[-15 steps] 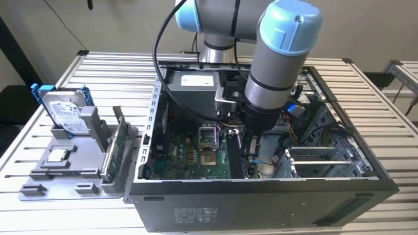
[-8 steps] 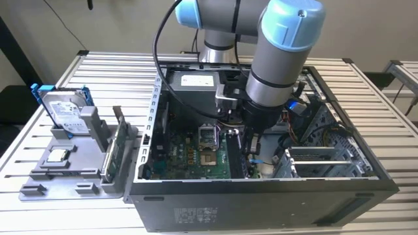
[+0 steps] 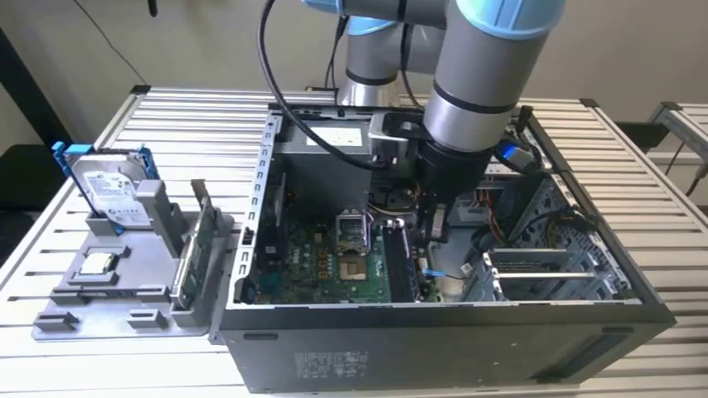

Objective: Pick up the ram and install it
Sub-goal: 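Press down the ram until it locks into place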

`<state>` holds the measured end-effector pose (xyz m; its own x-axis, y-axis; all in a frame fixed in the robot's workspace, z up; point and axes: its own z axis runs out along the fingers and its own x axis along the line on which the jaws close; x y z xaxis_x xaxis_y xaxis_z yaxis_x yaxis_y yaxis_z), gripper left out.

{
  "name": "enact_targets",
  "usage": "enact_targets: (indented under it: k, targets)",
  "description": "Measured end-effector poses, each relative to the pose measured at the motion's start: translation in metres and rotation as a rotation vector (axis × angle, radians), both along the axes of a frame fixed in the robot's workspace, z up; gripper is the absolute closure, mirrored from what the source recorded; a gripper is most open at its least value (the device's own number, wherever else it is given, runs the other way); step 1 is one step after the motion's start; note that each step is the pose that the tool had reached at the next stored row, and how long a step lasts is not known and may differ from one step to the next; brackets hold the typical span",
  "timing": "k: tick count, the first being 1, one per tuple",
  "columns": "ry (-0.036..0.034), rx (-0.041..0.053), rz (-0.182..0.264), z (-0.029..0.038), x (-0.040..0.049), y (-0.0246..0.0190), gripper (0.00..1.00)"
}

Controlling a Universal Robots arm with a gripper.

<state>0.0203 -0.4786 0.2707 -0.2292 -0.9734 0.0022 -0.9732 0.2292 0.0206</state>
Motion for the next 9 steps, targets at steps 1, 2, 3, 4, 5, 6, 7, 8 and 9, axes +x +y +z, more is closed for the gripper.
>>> enact_targets:
  k: [1,2,3,4,5,6,7,8,9]
  targets:
    - [0.0,0.0001,0.0,0.0049,0.0,0.0,0.89]
    - [0.0001,0.0001,0.0,0.0094,0.0,0.0,0.89]
    - [0.0001,-0.0001,0.0,0.0139,0.0,0.0,0.89]
    - [0.0001,0.0002,0.0,0.0184,0.0003,0.0,0.89]
    - [0.0005,-0.0001,0.0,0.0218,0.0006,0.0,0.89]
    - [0.0008,0.0002,0.0,0.0254,0.0007,0.0,0.89]
    - [0.0009,0.0001,0.0,0.0296,0.0008,0.0,0.89]
    - [0.001,-0.0002,0.0,0.0329,0.0008,0.0,0.89]
    - [0.001,0.0,0.0,0.0342,0.0008,0.0,0.89]
